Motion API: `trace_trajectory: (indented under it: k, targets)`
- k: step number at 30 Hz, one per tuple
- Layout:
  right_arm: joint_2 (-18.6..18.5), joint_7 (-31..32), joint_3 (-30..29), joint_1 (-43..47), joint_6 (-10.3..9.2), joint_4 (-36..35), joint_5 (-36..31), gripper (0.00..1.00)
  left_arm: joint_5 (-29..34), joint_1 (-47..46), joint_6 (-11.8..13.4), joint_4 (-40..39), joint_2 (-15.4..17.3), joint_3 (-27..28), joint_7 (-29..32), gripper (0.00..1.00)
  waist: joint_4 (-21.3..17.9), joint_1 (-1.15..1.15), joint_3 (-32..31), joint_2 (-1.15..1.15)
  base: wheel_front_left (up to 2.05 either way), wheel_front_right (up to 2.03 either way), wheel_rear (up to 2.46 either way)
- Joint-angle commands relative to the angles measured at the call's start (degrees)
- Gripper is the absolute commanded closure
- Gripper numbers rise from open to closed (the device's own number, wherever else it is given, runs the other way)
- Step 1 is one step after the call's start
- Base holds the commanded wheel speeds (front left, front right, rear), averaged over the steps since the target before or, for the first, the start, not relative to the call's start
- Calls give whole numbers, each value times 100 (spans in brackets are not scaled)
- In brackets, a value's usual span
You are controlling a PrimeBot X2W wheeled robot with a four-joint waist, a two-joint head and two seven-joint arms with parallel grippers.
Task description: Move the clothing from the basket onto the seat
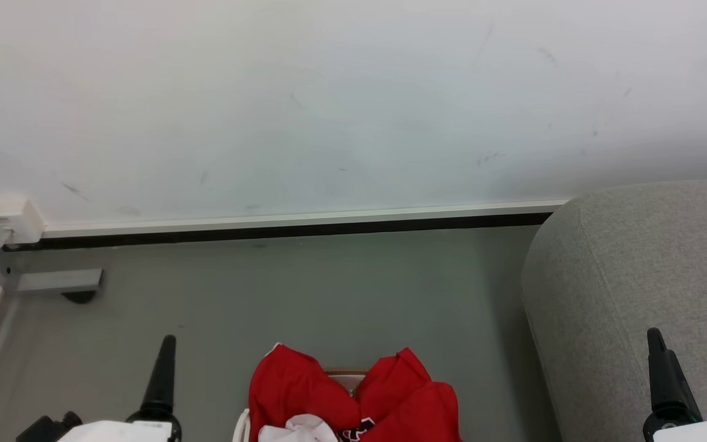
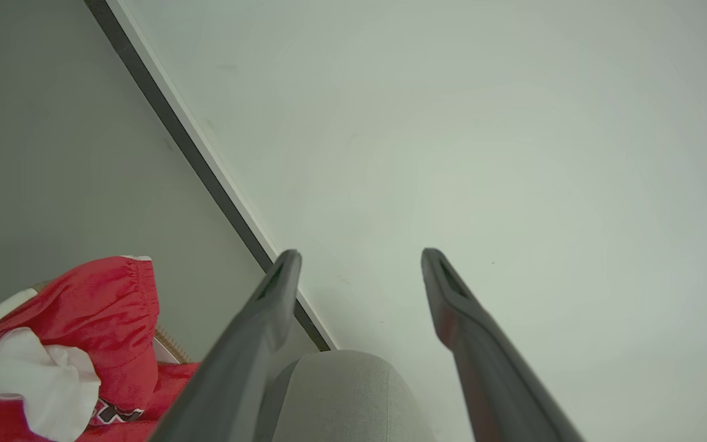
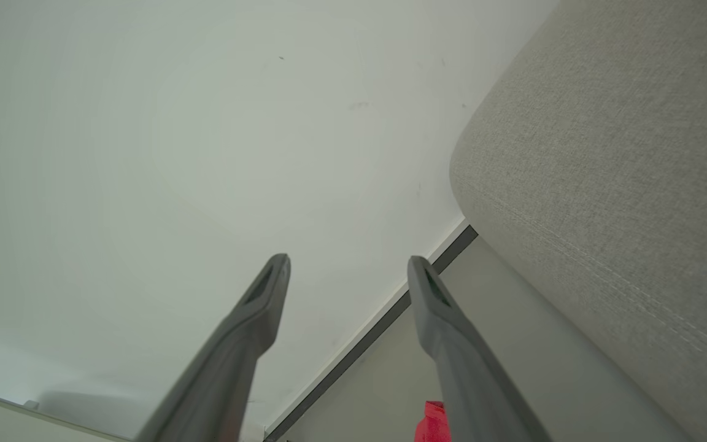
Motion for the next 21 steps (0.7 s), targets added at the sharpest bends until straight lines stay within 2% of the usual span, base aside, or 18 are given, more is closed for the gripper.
trace_trajectory:
  k: [1,21]
  targets:
    - [-68,-64,15,-37,-3,-117,-288,0,243,-19,12,-112,39,-1,-58,0,-3,0,2,0,0,0,0]
    - [-343,-464,350,-91,-6,18,-2588,0,2524,120,54,-361,49,-59,-459,0,-32,0,-5,0,0,0,0]
